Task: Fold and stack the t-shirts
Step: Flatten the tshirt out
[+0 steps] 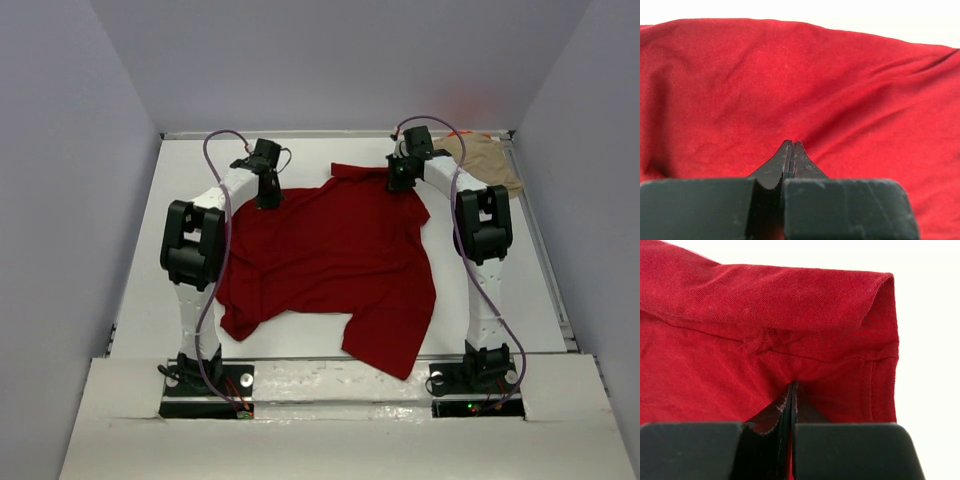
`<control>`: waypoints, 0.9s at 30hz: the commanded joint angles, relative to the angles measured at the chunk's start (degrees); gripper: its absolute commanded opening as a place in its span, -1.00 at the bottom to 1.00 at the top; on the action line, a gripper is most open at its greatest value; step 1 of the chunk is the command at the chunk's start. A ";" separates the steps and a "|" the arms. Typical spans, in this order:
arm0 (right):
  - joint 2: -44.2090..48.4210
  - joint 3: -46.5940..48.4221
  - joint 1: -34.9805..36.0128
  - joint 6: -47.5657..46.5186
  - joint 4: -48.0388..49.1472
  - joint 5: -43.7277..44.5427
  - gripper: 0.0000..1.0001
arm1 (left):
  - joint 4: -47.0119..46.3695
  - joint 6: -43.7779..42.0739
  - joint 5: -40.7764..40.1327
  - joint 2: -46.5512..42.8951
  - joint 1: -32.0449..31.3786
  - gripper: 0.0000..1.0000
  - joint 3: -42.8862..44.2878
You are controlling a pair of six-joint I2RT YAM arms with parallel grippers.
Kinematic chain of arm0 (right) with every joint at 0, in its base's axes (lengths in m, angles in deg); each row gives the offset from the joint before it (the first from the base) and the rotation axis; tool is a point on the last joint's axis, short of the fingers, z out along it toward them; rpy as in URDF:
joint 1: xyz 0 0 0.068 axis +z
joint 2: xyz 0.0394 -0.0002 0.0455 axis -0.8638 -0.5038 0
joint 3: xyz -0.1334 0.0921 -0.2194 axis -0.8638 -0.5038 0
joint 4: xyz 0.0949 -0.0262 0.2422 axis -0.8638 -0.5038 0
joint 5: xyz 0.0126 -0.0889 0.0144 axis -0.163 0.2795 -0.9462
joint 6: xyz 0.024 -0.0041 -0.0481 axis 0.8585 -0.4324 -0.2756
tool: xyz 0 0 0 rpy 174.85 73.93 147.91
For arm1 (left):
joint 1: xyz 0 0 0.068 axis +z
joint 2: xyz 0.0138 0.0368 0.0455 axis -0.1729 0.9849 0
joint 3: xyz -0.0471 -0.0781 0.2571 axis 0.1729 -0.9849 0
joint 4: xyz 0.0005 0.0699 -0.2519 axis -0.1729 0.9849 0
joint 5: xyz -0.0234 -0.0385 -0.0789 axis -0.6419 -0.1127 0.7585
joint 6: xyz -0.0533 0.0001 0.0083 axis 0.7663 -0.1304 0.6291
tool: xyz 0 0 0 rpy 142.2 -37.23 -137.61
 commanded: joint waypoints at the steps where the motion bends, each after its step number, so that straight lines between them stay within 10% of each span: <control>1: 1.70 2.46 -0.08 -0.05 -0.27 -0.72 -1.00 | 2.59 -0.26 -2.91 2.24 -0.28 -1.00 4.92; 12: 1.96 1.49 -0.08 0.39 -0.62 -0.99 -1.00 | 8.65 -1.40 -2.13 11.65 0.78 -1.00 18.19; 27: 1.96 -1.14 -0.08 1.36 -0.53 -1.07 -1.00 | 9.71 0.09 10.53 14.65 1.57 -1.00 14.95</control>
